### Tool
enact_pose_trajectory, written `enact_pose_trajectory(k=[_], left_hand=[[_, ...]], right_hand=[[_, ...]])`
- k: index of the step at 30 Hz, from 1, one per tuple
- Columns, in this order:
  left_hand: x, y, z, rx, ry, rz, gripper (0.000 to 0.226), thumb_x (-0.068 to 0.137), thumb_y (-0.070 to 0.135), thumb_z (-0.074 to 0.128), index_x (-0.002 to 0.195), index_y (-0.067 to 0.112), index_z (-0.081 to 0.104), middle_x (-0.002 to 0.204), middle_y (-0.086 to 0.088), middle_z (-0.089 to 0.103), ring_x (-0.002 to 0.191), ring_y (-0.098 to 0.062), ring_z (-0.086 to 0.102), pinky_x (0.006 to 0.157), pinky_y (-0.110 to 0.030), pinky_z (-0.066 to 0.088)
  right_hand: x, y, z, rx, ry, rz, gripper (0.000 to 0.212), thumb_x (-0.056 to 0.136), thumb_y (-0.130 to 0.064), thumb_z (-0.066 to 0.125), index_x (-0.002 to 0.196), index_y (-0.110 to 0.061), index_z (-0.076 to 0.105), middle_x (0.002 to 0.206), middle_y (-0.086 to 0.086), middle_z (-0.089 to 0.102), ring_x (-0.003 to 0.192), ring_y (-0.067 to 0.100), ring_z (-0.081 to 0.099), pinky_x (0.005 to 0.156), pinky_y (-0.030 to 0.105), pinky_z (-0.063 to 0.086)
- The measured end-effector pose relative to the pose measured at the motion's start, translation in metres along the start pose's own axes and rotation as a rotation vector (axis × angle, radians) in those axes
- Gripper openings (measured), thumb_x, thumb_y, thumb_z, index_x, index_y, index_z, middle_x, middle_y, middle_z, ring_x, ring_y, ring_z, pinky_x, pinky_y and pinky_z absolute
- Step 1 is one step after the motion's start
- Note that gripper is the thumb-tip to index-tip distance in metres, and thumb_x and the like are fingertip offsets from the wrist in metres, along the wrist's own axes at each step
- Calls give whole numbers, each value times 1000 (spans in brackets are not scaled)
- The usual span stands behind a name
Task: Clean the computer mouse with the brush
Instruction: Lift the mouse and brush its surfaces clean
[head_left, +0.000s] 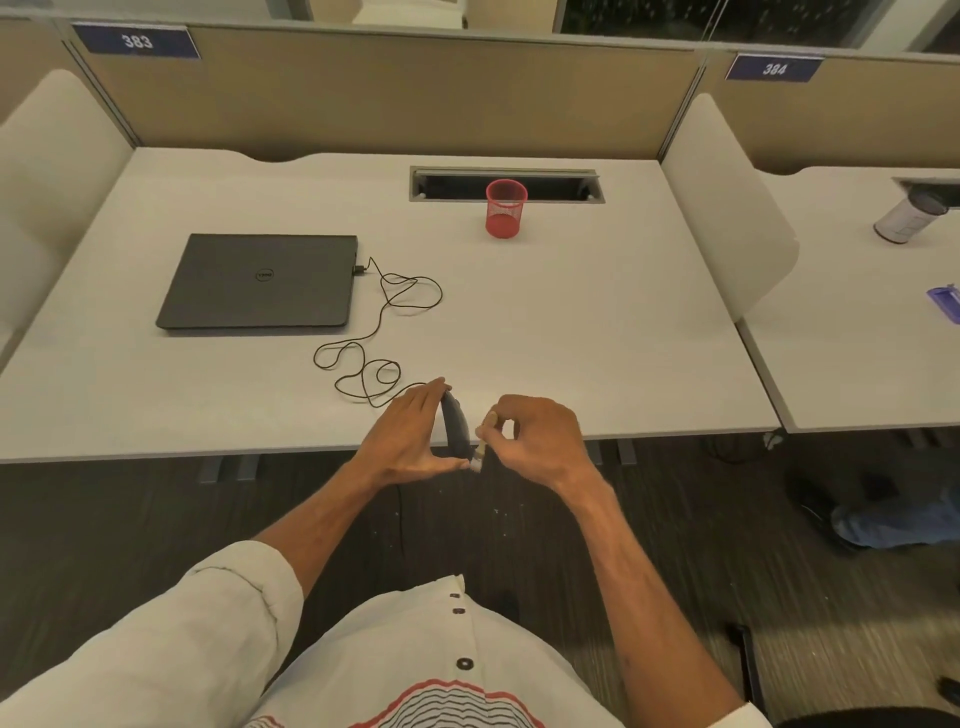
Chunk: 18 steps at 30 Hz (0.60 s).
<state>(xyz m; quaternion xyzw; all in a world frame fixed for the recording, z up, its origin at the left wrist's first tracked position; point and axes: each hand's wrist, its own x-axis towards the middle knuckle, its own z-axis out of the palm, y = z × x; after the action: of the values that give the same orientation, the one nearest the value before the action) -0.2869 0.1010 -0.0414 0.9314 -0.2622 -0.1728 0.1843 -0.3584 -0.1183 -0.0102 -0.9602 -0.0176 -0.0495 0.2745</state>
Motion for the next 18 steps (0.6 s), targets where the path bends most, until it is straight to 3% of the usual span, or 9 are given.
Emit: enact_pose_trajectory(k=[4,9,12,15,18], left_hand=[[2,-1,2,65,-3,18,126,76,85,73,170,22,16,179,-2,21,164,-27,28,135,-53,24],[3,2,4,184,20,30,129,78,93,62,172,23,9,181,-1,16,165,-27,24,136,-53,15],[3,2,4,202,49,29,131,77,95,60,173,22,7,181,0,18,168,-24,17,138,-51,11],[4,1,5,240,68,57,133,76,97,55,173,19,8,183,-1,7,170,-19,-2,138,-49,3],[4,2,6,227,43,55,136,77,97,55,173,16,3,183,-2,-6,169,-18,-12,138,-47,1]], right_hand=[[8,-5,-2,39,126,-31,20,102,-52,68,97,-37,81,105,-23,76,63,-4,54,68,17,54],[14,-13,9,-4,175,-77,15,102,-45,74,110,-36,83,113,-20,76,80,1,67,71,21,60],[11,-13,12,-26,158,-84,15,101,-43,76,111,-35,83,113,-19,77,88,11,76,74,24,62],[5,-11,11,-40,94,-80,17,102,-46,73,109,-35,84,111,-19,77,89,12,76,77,26,62],[-1,-6,7,-50,-16,-72,21,97,-52,69,92,-36,83,98,-21,76,79,9,69,78,30,64]])
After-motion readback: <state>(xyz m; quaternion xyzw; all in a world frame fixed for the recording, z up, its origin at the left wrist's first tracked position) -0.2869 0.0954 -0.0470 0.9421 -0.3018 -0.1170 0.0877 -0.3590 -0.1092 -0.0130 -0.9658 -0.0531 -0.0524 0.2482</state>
